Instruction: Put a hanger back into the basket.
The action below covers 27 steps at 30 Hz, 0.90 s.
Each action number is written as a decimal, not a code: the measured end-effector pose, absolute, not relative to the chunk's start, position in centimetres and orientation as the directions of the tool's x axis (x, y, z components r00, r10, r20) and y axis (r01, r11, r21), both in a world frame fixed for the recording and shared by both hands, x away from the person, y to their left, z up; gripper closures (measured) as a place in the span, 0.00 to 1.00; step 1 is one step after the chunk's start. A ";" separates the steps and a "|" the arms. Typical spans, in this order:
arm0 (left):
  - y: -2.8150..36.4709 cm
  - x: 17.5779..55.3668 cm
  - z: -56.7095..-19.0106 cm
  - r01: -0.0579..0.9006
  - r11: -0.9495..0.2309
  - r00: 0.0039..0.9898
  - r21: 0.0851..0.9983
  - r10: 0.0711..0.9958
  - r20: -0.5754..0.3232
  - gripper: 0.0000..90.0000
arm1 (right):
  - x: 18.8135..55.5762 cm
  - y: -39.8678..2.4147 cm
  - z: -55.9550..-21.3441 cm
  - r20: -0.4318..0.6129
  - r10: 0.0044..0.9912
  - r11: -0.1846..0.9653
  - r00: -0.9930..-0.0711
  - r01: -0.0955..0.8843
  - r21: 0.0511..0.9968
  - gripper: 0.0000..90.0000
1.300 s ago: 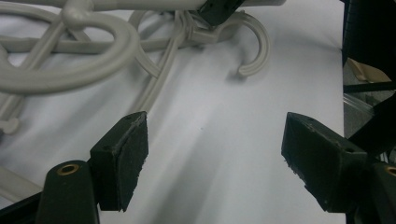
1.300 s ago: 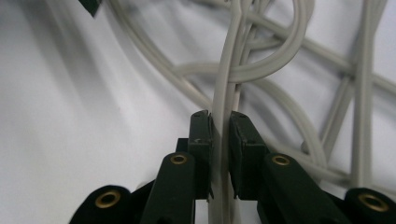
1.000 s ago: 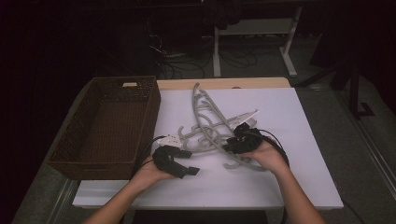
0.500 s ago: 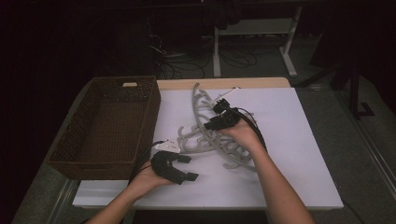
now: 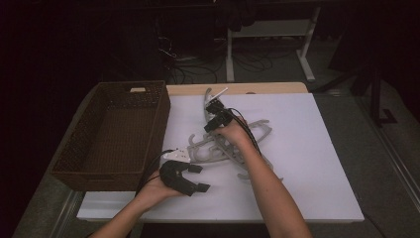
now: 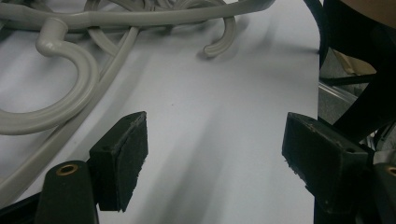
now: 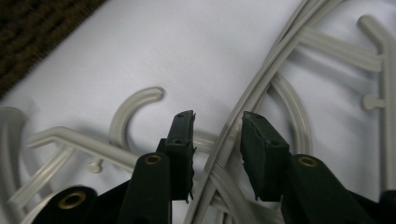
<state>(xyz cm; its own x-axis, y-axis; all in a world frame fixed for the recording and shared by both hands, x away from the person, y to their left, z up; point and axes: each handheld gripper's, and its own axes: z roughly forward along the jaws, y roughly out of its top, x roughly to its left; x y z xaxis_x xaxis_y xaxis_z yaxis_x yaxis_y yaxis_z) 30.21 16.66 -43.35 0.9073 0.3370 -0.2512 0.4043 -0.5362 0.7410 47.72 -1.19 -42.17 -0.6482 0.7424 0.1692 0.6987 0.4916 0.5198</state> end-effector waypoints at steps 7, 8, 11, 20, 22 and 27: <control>16.6 30.2 -43.4 0.404 -0.536 0.908 0.741 0.337 -0.250 0.25 | 48.0 -1.4 -42.8 0.172 0.760 0.478 -0.627 0.718 0.506 0.80; 16.6 30.2 -43.4 0.403 -0.536 0.908 0.742 0.337 -0.250 0.25 | 47.9 -1.5 -42.7 0.165 0.760 0.480 -0.629 0.714 0.510 0.82; 16.6 30.2 -43.4 0.404 -0.535 0.907 0.742 0.337 -0.250 0.25 | 47.8 -1.9 -42.0 0.182 0.757 0.457 -0.628 0.707 0.539 0.99; 16.6 30.2 -43.4 0.406 -0.536 0.907 0.740 0.338 -0.253 0.25 | 48.1 -1.7 -42.3 0.191 0.779 0.442 -0.596 0.740 0.506 0.66; 16.6 30.2 -43.4 0.405 -0.537 0.907 0.740 0.337 -0.252 0.25 | 48.2 -1.5 -42.7 0.199 0.780 0.438 -0.593 0.745 0.503 0.65; 16.6 30.2 -43.5 0.405 -0.539 0.907 0.739 0.337 -0.251 0.25 | 48.1 -0.6 -43.2 0.188 0.782 0.453 -0.594 0.749 0.483 0.62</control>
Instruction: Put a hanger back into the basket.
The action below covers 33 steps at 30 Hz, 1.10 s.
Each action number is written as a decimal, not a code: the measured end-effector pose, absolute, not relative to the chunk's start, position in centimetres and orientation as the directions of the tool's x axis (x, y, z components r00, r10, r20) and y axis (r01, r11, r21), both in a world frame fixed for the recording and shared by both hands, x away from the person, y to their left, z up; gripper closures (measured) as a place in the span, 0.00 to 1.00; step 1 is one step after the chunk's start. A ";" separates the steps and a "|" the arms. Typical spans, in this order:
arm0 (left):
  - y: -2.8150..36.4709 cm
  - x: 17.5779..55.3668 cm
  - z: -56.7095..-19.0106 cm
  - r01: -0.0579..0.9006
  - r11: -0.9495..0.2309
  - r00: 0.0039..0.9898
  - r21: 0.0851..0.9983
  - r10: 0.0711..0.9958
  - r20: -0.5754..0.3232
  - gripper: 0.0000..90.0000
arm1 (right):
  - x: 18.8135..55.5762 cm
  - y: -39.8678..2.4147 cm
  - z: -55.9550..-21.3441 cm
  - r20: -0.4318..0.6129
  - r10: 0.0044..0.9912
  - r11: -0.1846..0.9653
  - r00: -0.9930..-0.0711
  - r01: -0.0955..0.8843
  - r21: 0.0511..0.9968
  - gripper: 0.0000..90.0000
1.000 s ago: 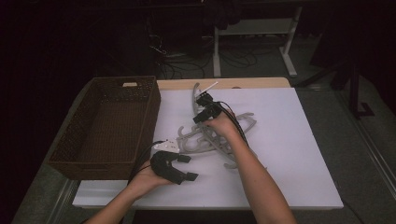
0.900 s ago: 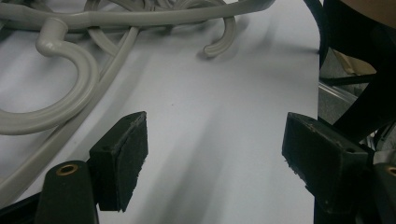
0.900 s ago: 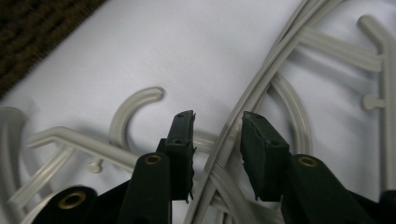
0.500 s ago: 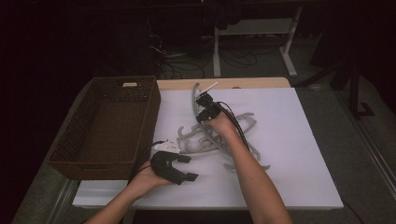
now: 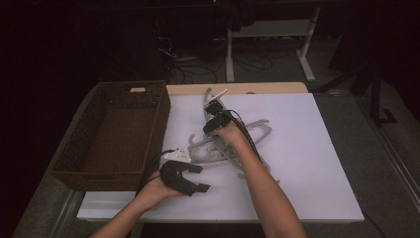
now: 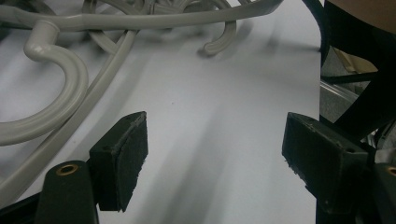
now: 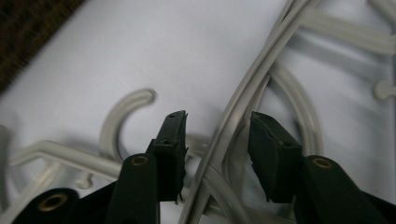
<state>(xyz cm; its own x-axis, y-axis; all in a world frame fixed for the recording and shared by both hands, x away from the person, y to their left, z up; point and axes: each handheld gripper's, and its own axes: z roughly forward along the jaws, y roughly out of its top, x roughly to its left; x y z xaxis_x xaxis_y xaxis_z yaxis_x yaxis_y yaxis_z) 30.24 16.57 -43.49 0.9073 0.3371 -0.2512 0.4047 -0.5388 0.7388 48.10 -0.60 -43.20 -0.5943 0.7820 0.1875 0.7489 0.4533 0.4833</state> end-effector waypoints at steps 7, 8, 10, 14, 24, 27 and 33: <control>16.6 30.3 -43.5 0.407 -0.537 0.906 0.739 0.341 -0.252 0.25 | 48.2 -0.8 -43.3 0.195 0.788 0.435 -0.583 0.754 0.492 0.78; 16.6 30.3 -43.5 0.408 -0.537 0.906 0.739 0.340 -0.253 0.25 | 48.2 -0.9 -43.3 0.194 0.789 0.436 -0.583 0.754 0.491 0.79; 16.6 30.3 -43.5 0.407 -0.537 0.906 0.739 0.340 -0.252 0.25 | 48.3 -1.1 -43.2 0.190 0.794 0.435 -0.578 0.758 0.486 0.80; 16.6 30.3 -43.6 0.406 -0.538 0.907 0.739 0.339 -0.251 0.25 | 48.2 -1.7 -43.1 0.176 0.807 0.431 -0.564 0.766 0.476 0.85; 16.9 30.4 -43.4 0.407 -0.535 0.905 0.741 0.344 -0.248 0.25 | 47.2 -3.6 -40.7 0.124 0.780 0.466 -0.614 0.701 0.540 0.90; 17.0 30.4 -43.4 0.410 -0.530 0.903 0.742 0.349 -0.250 0.25 | 46.2 -3.8 -39.7 0.113 0.740 0.506 -0.664 0.658 0.558 0.90; 17.0 30.4 -43.3 0.412 -0.527 0.902 0.744 0.354 -0.249 0.25 | 42.9 -4.1 -38.3 0.085 0.620 0.604 -0.780 0.544 0.582 0.90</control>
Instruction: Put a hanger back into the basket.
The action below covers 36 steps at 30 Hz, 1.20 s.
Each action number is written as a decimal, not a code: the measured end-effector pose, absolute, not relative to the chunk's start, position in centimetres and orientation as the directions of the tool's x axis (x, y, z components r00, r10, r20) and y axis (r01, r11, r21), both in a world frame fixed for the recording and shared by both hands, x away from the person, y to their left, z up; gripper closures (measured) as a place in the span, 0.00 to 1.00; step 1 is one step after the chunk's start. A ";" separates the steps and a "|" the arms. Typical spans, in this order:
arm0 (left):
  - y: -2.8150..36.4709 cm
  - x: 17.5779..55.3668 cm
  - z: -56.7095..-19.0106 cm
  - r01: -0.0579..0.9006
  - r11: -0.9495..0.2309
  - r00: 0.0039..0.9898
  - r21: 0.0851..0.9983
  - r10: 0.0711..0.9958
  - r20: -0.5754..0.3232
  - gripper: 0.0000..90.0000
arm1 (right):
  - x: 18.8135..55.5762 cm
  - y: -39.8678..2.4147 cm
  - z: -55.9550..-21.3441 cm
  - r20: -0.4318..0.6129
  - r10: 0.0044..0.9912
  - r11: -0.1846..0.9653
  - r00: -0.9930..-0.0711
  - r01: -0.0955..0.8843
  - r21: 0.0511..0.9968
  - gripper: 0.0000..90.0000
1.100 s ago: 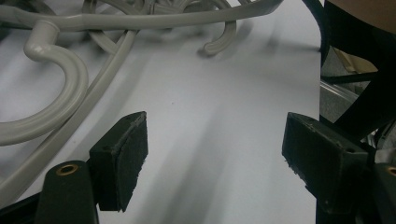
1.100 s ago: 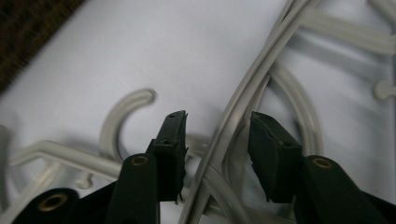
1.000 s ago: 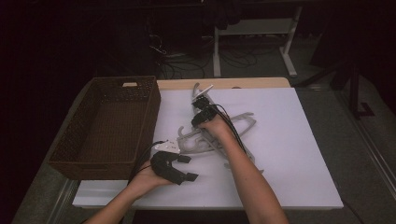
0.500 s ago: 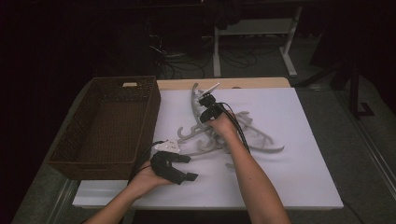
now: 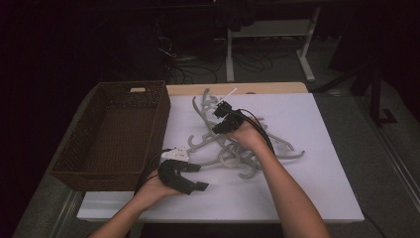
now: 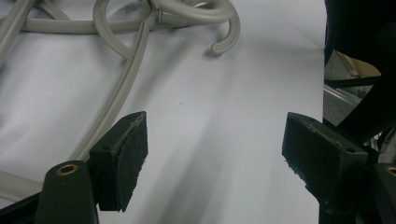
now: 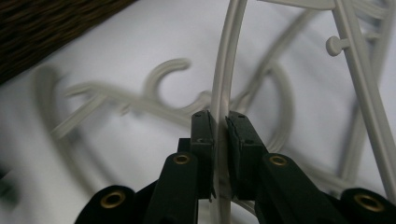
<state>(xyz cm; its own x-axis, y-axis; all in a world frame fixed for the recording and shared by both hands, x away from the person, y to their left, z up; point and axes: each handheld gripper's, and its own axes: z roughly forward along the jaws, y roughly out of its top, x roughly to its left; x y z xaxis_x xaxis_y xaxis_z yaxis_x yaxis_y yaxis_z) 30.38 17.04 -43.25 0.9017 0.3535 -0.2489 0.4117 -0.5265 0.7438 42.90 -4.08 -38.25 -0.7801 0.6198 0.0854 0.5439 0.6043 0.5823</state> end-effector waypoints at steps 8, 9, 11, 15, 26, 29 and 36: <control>17.3 29.9 -43.2 0.415 -0.521 0.900 0.746 0.353 -0.254 0.25 | 38.7 -4.7 -38.3 0.081 0.435 0.708 -0.897 0.396 0.585 0.90; 17.4 29.8 -43.3 0.417 -0.519 0.899 0.746 0.355 -0.256 0.25 | 38.3 -4.8 -38.4 0.080 0.417 0.719 -0.905 0.382 0.580 0.90; 17.5 29.7 -43.3 0.417 -0.520 0.900 0.746 0.354 -0.255 0.25 | 37.7 -4.9 -38.8 0.078 0.381 0.739 -0.921 0.354 0.573 0.90; 17.6 29.4 -43.2 0.416 -0.520 0.900 0.746 0.353 -0.256 0.25 | 36.6 -4.9 -40.0 0.100 0.313 0.772 -0.944 0.315 0.552 0.90; 17.4 29.3 -43.3 0.413 -0.530 0.903 0.740 0.344 -0.258 0.25 | 35.7 -5.3 -41.5 0.133 0.267 0.784 -0.955 0.295 0.547 0.79; 17.4 29.4 -43.3 0.414 -0.530 0.903 0.740 0.345 -0.258 0.25 | 35.7 -6.2 -41.1 0.147 0.302 0.737 -0.942 0.328 0.591 0.71; 17.3 29.5 -42.9 0.403 -0.527 0.907 0.748 0.341 -0.249 0.25 | 35.5 -9.0 -39.6 0.170 0.395 0.638 -0.903 0.403 0.657 0.56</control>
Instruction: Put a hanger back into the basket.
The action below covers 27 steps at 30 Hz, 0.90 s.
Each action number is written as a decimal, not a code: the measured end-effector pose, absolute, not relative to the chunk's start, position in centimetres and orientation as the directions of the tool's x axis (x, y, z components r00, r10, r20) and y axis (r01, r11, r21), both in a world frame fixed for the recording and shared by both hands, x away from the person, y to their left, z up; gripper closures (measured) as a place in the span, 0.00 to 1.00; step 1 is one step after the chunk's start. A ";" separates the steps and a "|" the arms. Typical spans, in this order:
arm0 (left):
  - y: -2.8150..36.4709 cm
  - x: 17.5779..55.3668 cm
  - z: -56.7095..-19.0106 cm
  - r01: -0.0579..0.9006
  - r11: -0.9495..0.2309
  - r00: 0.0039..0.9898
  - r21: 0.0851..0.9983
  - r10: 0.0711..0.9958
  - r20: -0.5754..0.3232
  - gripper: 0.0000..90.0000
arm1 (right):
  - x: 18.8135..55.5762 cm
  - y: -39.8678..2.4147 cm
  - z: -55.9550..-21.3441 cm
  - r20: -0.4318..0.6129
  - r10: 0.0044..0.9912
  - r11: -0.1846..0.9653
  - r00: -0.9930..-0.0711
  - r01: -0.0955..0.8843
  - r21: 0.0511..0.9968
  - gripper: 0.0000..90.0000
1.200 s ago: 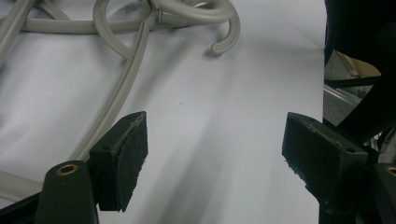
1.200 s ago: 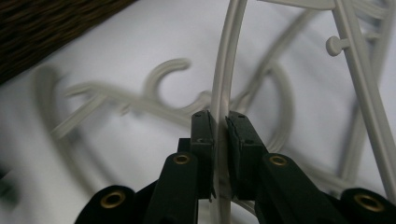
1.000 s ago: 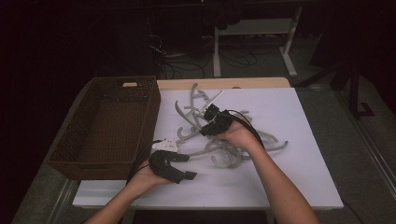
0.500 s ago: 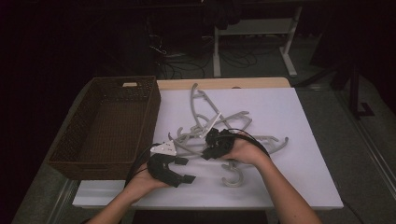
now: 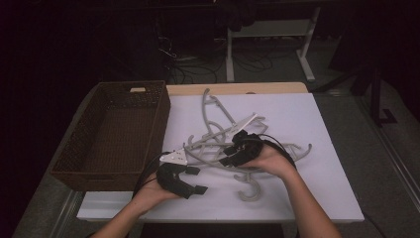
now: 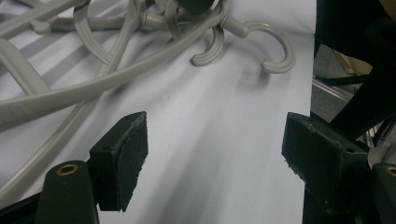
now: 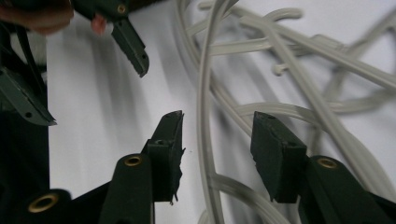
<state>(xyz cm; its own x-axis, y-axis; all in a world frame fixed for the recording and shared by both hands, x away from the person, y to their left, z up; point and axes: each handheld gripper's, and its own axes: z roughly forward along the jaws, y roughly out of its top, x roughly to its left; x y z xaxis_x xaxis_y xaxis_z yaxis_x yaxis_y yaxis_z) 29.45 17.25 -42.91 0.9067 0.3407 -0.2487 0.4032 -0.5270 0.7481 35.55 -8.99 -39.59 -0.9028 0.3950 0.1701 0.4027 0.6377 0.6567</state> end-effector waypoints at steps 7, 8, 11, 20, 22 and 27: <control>16.6 30.3 -42.2 0.379 -0.533 0.916 0.756 0.331 -0.226 0.25 | 34.7 -12.9 -38.9 0.154 0.530 0.545 -0.834 0.474 0.692 0.38; 16.5 30.5 -42.1 0.375 -0.534 0.918 0.758 0.329 -0.222 0.25 | 34.6 -13.5 -38.9 0.150 0.547 0.533 -0.824 0.481 0.696 0.36; 16.1 31.2 -41.8 0.369 -0.537 0.920 0.759 0.324 -0.218 0.25 | 34.1 -15.4 -38.7 0.136 0.593 0.504 -0.793 0.498 0.706 0.30; 14.0 33.2 -41.6 0.317 -0.577 0.941 0.752 0.288 -0.176 0.24 | 32.0 -20.0 -39.1 0.121 0.699 0.411 -0.705 0.534 0.738 0.15; 13.4 33.6 -41.7 0.304 -0.593 0.946 0.745 0.282 -0.161 0.24 | 31.5 -20.8 -39.2 0.119 0.710 0.405 -0.694 0.540 0.738 0.14; 12.1 34.2 -42.2 0.268 -0.633 0.956 0.727 0.267 -0.120 0.26 | 30.8 -22.5 -39.4 0.137 0.730 0.368 -0.669 0.554 0.747 0.14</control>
<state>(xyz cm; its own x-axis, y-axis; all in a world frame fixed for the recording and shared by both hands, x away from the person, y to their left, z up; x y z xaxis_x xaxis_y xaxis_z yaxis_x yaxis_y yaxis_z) 34.20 12.09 -42.23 0.9562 0.2670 -0.1198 0.2677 -0.6328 0.7266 30.81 -22.46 -39.45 -0.6694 0.7301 0.1373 0.5542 0.3676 0.7468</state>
